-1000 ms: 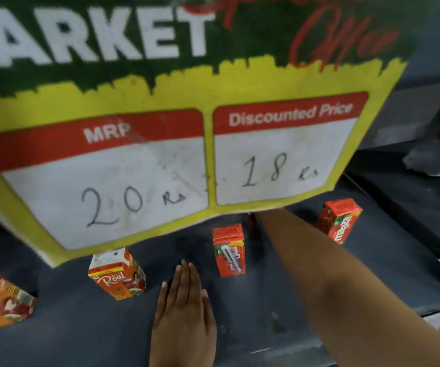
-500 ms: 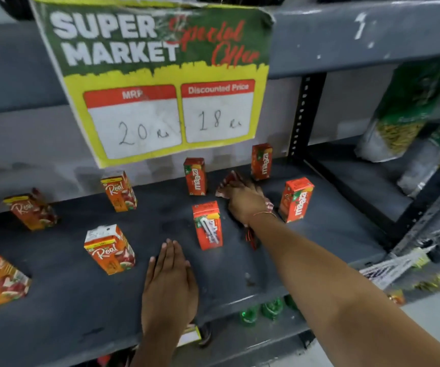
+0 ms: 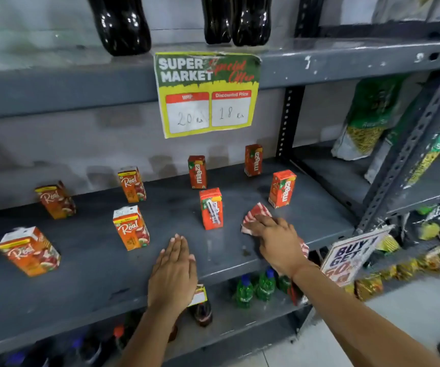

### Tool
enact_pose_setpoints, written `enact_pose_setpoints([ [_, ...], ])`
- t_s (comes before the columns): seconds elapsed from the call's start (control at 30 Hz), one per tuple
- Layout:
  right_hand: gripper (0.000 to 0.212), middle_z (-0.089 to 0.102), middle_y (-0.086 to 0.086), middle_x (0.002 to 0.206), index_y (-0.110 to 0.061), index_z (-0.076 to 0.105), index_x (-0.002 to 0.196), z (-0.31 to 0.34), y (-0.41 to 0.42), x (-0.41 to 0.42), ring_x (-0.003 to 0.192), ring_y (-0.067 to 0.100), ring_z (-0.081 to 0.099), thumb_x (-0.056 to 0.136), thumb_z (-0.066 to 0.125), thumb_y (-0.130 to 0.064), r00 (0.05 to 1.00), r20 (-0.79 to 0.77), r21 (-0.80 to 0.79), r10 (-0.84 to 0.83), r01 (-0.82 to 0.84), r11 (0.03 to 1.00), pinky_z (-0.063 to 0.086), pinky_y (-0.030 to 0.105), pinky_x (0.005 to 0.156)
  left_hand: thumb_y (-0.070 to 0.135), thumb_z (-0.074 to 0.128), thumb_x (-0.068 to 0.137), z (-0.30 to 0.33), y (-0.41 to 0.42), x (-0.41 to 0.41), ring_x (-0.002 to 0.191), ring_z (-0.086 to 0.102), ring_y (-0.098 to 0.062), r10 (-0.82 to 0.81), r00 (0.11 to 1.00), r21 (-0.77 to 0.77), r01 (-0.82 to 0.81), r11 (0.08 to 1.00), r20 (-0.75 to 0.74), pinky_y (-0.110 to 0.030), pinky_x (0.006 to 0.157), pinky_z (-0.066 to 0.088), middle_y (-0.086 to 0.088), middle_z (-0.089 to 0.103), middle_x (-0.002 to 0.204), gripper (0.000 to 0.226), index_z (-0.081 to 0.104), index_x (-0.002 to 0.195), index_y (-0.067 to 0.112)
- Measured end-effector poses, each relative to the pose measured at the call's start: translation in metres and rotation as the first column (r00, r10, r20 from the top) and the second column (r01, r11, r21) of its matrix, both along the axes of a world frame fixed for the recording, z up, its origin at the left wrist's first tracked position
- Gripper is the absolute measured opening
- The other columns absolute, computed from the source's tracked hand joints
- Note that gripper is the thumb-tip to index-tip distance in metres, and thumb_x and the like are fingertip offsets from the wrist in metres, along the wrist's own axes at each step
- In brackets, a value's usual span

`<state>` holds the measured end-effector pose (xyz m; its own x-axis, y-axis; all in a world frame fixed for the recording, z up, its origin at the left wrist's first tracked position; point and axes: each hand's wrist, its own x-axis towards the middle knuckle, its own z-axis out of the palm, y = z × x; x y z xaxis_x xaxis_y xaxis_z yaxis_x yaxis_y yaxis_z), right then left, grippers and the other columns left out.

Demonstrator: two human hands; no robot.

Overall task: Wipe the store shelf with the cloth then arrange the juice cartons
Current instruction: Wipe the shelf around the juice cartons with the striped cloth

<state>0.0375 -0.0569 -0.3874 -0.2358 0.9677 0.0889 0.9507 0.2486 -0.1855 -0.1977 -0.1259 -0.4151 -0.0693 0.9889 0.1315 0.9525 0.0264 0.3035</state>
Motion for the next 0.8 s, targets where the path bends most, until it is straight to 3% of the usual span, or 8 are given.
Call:
enact_pose_setpoints([
  [0.17, 0.052, 0.053, -0.02, 0.14, -0.049, 0.055, 0.121, 0.002, -0.085, 0.023, 0.117, 0.018, 0.054, 0.085, 0.055, -0.012, 0.985, 0.042, -0.051, 0.167, -0.165, 0.985, 0.043, 0.034, 0.104, 0.038, 0.004, 0.098, 0.006, -0.044, -0.025, 0.147, 0.002, -0.013, -0.095, 0.991, 0.011, 0.096, 0.995, -0.092, -0.027, 0.117, -0.002, -0.003, 0.005, 0.16, 0.058, 0.007, 0.149, 0.01],
  [0.23, 0.048, 0.058, -0.024, 0.134, -0.048, 0.06, 0.117, 0.007, -0.112, 0.026, 0.115, 0.006, 0.059, 0.086, 0.057, -0.012, 0.983, -0.017, -0.086, 0.183, -0.184, 0.979, 0.042, 0.027, 0.108, 0.043, -0.014, 0.089, 0.008, -0.066, -0.044, 0.147, 0.004, -0.015, -0.079, 0.987, 0.032, 0.085, 0.996, -0.14, -0.031, 0.118, -0.002, -0.003, 0.006, 0.159, 0.071, 0.007, 0.149, 0.009],
  [0.3, 0.055, 0.056, -0.031, 0.134, -0.05, 0.061, 0.12, 0.013, -0.128, 0.016, 0.119, 0.003, 0.057, 0.083, 0.057, -0.009, 0.984, -0.086, -0.022, 0.157, -0.159, 0.987, 0.038, 0.025, 0.108, 0.048, -0.026, 0.08, 0.008, -0.083, -0.067, 0.146, 0.003, -0.015, -0.029, 0.985, 0.045, 0.038, 0.998, -0.169, -0.03, 0.117, -0.003, -0.001, -0.001, 0.157, 0.082, 0.002, 0.147, 0.009],
  [0.4, 0.064, 0.053, -0.029, 0.138, -0.051, 0.058, 0.125, 0.019, -0.132, -0.019, 0.125, 0.009, 0.053, 0.083, 0.052, -0.003, 0.951, -0.281, 0.056, 0.126, -0.115, 0.992, 0.039, 0.03, 0.109, 0.046, -0.019, 0.086, 0.008, -0.098, -0.099, 0.146, 0.0, -0.014, 0.054, 0.989, 0.055, -0.047, 0.997, -0.14, -0.029, 0.117, -0.003, 0.001, -0.007, 0.154, 0.074, -0.001, 0.147, 0.01],
  [0.5, 0.06, 0.056, -0.027, 0.135, -0.046, 0.061, 0.126, 0.014, -0.12, -0.067, 0.13, -0.003, 0.047, 0.088, 0.052, 0.0, 0.804, -0.568, 0.138, 0.176, -0.118, 0.983, 0.036, 0.029, 0.114, 0.039, 0.011, 0.1, 0.008, -0.098, -0.122, 0.146, 0.0, -0.011, 0.097, 0.992, 0.022, -0.095, 0.995, -0.076, -0.027, 0.117, -0.003, 0.0, 0.002, 0.16, 0.057, 0.003, 0.148, 0.011],
  [0.6, 0.053, 0.064, -0.021, 0.128, -0.041, 0.063, 0.125, 0.005, -0.096, -0.121, 0.126, 0.002, 0.055, 0.094, 0.05, 0.0, 0.513, -0.847, 0.095, 0.141, -0.115, 0.989, 0.043, 0.036, 0.11, 0.035, 0.019, 0.101, 0.005, -0.084, -0.136, 0.146, 0.001, -0.01, 0.104, 0.993, 0.032, -0.102, 0.994, -0.062, -0.024, 0.116, -0.004, 0.0, 0.005, 0.16, 0.055, 0.006, 0.149, 0.012],
  [0.63, 0.051, 0.065, -0.018, 0.128, -0.04, 0.062, 0.125, 0.003, -0.084, -0.138, 0.125, 0.005, 0.056, 0.095, 0.05, -0.001, 0.454, -0.883, 0.079, 0.122, -0.114, 0.99, 0.044, 0.038, 0.109, 0.034, 0.02, 0.101, 0.004, -0.077, -0.141, 0.146, 0.002, -0.01, 0.107, 0.993, 0.04, -0.104, 0.994, -0.053, -0.024, 0.115, -0.004, -0.001, 0.006, 0.16, 0.055, 0.006, 0.149, 0.011],
  [0.8, 0.042, 0.065, -0.008, 0.129, -0.028, 0.063, 0.126, 0.003, -0.003, -0.196, 0.125, 0.008, 0.056, 0.097, 0.046, -0.003, 0.346, -0.938, 0.03, 0.033, -0.014, 0.999, 0.043, 0.04, 0.11, 0.031, 0.018, 0.101, 0.001, -0.041, -0.163, 0.146, -0.005, -0.01, 0.068, 0.996, 0.037, -0.066, 0.997, -0.06, -0.025, 0.116, -0.007, -0.002, -0.002, 0.161, 0.055, 0.0, 0.148, 0.01],
])
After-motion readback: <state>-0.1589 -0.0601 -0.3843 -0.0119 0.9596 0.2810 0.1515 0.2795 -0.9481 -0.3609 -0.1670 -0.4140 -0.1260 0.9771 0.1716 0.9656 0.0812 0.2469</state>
